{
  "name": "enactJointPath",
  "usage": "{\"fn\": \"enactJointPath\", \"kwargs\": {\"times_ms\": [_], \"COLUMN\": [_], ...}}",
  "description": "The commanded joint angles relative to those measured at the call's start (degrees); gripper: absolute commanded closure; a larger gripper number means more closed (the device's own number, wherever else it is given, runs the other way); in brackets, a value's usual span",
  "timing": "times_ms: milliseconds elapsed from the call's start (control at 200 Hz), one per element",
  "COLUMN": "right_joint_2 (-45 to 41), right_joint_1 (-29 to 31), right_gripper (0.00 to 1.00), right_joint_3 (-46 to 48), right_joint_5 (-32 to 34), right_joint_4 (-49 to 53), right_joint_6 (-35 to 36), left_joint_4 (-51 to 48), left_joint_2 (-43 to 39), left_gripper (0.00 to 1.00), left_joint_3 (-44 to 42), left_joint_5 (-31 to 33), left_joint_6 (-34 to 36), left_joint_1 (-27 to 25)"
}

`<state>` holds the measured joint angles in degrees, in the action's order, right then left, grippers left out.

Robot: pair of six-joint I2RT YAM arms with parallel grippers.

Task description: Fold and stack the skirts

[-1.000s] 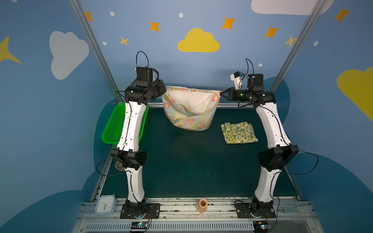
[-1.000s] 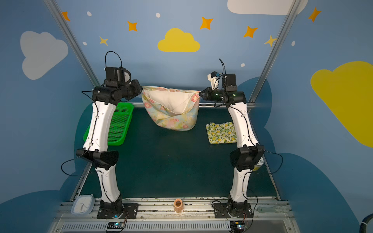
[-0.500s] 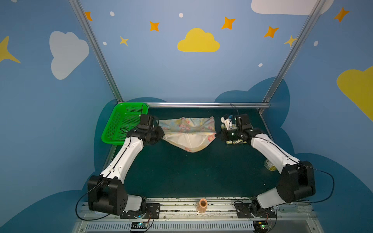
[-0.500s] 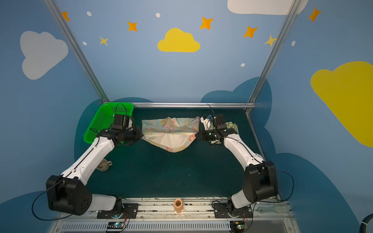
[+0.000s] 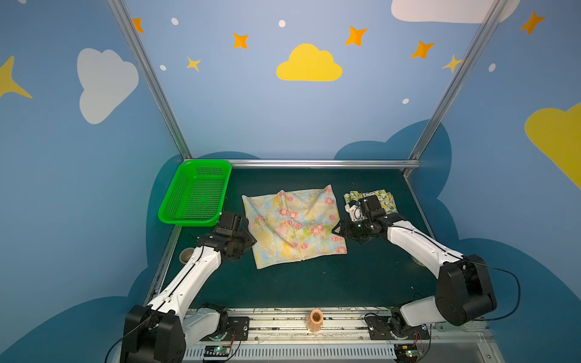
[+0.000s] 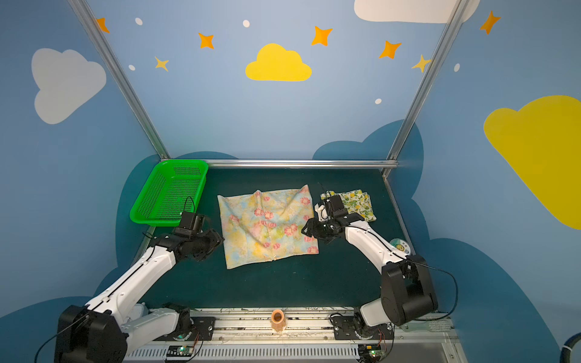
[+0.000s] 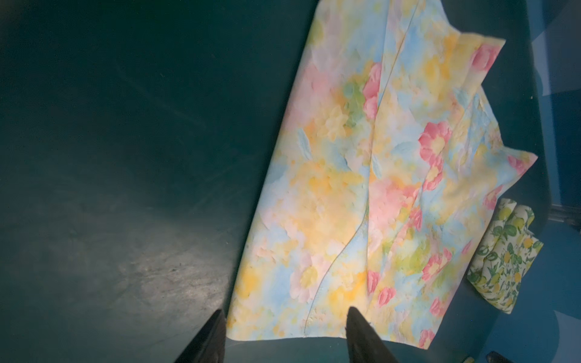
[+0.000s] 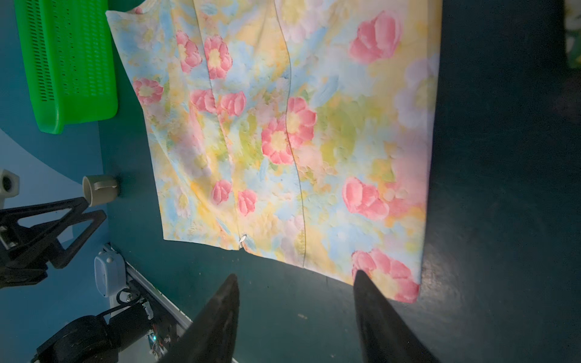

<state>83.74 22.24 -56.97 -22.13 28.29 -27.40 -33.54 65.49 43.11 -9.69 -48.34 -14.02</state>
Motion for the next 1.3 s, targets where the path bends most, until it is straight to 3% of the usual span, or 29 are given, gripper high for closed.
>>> {"fn": "enactJointPath", "kwargs": {"times_ms": [0, 220, 511, 1296], "right_joint_2": [2.55, 5.32, 8.74, 10.50], "right_joint_1": [-0.84, -5.36, -7.67, -8.75], "right_gripper": [0.43, 0.45, 0.48, 0.49], "right_joint_3": [-1.94, -0.06, 0.42, 0.49], "right_joint_5": [0.35, -4.14, -8.56, -10.44], "right_joint_4": [7.12, 7.73, 5.90, 5.85], "right_joint_6": [0.41, 0.15, 0.06, -0.37], "left_joint_4": [-3.20, -7.96, -1.58, 7.76], "left_joint_2": [3.08, 9.17, 10.09, 10.96], "left_gripper": [0.37, 0.37, 0.54, 0.77], "left_joint_3": [-0.49, -1.32, -5.52, -9.11], "left_joint_5": [-1.19, -3.47, -4.69, 1.70], "left_joint_6": [-2.00, -1.78, -3.33, -3.12], "left_joint_1": [-2.55, -3.58, -3.97, -5.44]}}
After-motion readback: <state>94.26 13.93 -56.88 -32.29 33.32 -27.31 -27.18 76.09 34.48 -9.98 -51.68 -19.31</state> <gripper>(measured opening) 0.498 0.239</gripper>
